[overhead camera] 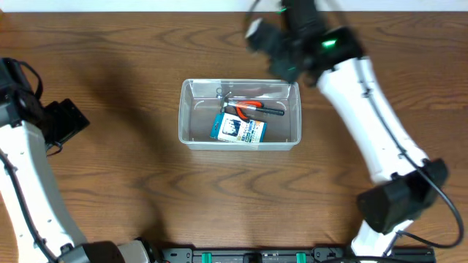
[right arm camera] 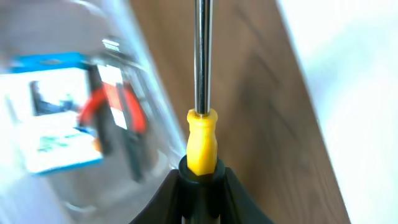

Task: Pack container
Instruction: 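Carry the screwdriver into the container and release it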

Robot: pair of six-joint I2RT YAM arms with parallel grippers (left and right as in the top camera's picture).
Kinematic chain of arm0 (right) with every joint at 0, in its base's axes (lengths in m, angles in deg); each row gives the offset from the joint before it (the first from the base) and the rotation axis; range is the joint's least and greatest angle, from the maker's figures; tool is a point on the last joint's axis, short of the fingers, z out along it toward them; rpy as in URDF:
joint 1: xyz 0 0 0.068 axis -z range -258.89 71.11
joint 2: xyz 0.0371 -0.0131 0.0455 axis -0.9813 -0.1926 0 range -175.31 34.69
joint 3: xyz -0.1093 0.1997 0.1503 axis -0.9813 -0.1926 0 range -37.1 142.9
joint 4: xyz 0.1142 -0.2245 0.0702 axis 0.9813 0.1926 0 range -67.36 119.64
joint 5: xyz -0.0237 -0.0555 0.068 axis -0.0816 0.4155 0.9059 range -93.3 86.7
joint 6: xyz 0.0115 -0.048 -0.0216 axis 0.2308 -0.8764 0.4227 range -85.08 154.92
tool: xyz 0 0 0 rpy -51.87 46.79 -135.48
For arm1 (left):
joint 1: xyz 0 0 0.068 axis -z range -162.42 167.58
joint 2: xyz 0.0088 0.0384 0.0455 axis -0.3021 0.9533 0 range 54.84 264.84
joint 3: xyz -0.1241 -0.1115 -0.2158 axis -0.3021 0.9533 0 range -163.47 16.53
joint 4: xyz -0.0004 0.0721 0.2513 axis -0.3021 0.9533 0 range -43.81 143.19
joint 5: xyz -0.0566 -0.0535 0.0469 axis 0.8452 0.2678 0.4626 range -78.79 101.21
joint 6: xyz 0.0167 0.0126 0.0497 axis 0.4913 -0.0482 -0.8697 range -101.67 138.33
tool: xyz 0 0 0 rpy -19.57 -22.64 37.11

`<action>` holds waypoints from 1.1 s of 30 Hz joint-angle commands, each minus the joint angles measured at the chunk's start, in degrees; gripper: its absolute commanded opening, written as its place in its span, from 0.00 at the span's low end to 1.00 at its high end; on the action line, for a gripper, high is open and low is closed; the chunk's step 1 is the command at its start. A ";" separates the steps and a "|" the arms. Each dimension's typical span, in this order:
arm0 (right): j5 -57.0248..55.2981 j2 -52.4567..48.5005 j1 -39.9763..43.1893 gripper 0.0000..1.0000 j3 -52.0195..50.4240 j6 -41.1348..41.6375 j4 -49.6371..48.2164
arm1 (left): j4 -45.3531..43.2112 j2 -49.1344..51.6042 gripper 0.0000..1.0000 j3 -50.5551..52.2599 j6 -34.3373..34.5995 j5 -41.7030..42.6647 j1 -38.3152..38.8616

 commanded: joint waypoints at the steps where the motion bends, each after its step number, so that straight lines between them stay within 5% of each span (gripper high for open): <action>1: 2.36 -3.78 -3.82 0.01 -0.70 -2.80 0.57 | 0.20 -1.14 0.98 -0.63 -0.68 -0.87 -0.33; 17: 6.56 -20.17 -7.45 0.04 -0.70 -2.99 5.44 | 0.85 -1.20 0.98 -0.63 -0.48 -0.22 -0.33; 19: 6.56 -20.31 -7.48 0.16 -0.70 -2.99 5.20 | 0.85 -1.20 0.98 -0.63 -0.50 -0.22 -0.33; 21: 6.54 -20.24 -7.48 0.41 -0.68 -3.02 4.85 | 0.85 -1.20 0.98 -0.63 -0.48 -0.22 -0.33; 24: 6.54 -20.22 -7.48 0.56 -0.68 -2.43 4.83 | 0.83 -1.20 0.98 -0.63 -0.48 -0.22 -0.33; 33: 0.92 -9.81 -5.38 0.62 1.79 6.05 0.55 | -0.59 -1.18 0.98 -0.63 -7.34 8.59 1.66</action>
